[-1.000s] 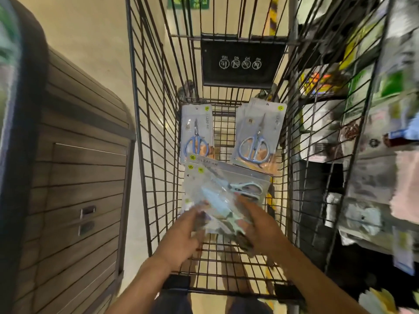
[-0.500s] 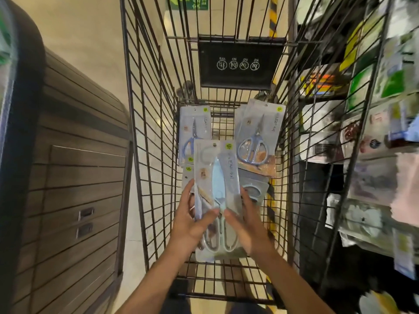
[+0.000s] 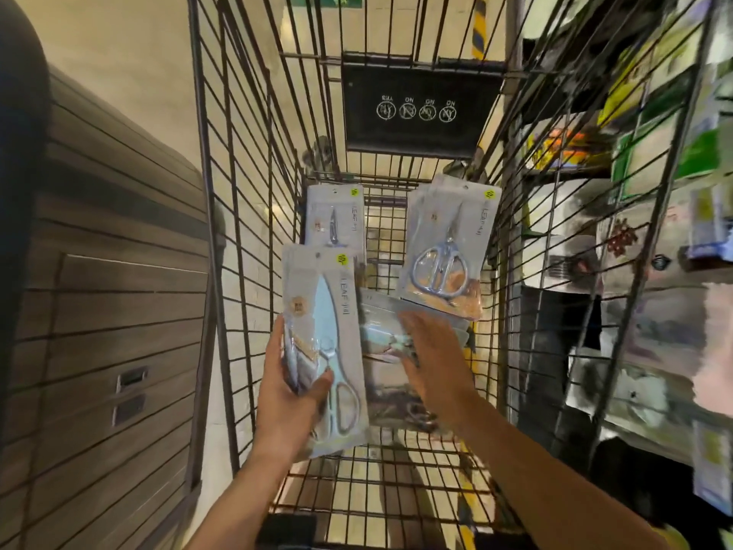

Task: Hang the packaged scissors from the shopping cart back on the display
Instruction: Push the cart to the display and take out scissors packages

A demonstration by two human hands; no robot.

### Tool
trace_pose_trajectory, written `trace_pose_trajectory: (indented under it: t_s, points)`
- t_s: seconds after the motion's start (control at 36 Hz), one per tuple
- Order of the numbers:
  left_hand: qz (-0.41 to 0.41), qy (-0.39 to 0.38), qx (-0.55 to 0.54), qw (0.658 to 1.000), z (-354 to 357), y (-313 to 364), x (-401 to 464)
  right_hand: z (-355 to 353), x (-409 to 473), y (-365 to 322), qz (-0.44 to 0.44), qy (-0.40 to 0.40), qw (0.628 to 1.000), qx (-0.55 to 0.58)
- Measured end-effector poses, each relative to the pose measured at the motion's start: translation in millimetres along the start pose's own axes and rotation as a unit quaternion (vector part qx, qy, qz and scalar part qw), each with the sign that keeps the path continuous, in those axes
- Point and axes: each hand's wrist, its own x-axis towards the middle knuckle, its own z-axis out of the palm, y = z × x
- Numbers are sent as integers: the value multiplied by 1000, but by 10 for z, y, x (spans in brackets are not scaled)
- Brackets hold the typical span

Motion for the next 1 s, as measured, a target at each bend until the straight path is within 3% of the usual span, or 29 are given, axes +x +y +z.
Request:
trace_pose_trajectory:
  t_s: [0.11, 0.28, 0.36, 0.5, 0.61, 0.72, 0.81, 0.92, 1.0]
  points:
    - [6, 6, 5, 1000, -27, -32, 34, 143, 122, 62, -28, -35, 993, -105]
    - [10, 2, 31, 999, -39, 2, 48, 244, 190, 132, -36, -16, 983, -180]
    - [9, 2, 37, 999, -51, -11, 60, 170, 196, 94, -34, -9, 985, -169]
    - [-2, 0, 24, 1000, -98, -46, 72, 1, 191, 25, -28, -107, 986, -127]
    - [1, 0, 30, 1000, -100, 26, 19, -81, 207, 35, -37, -129, 984, -120]
    - [2, -17, 28, 999, -96, 249, -109, -233, 69, -24, -30, -117, 991, -64]
    - [9, -19, 39, 999, -106, 483, -258, -382, -154, -39, 2, -74, 996, 47]
    - [25, -36, 57, 997, -147, 821, -517, -773, -507, -233, 86, -35, 980, 176]
    - [66, -51, 97, 992, -198, 1179, -768, -1152, -741, -478, 98, 5, 966, 240]
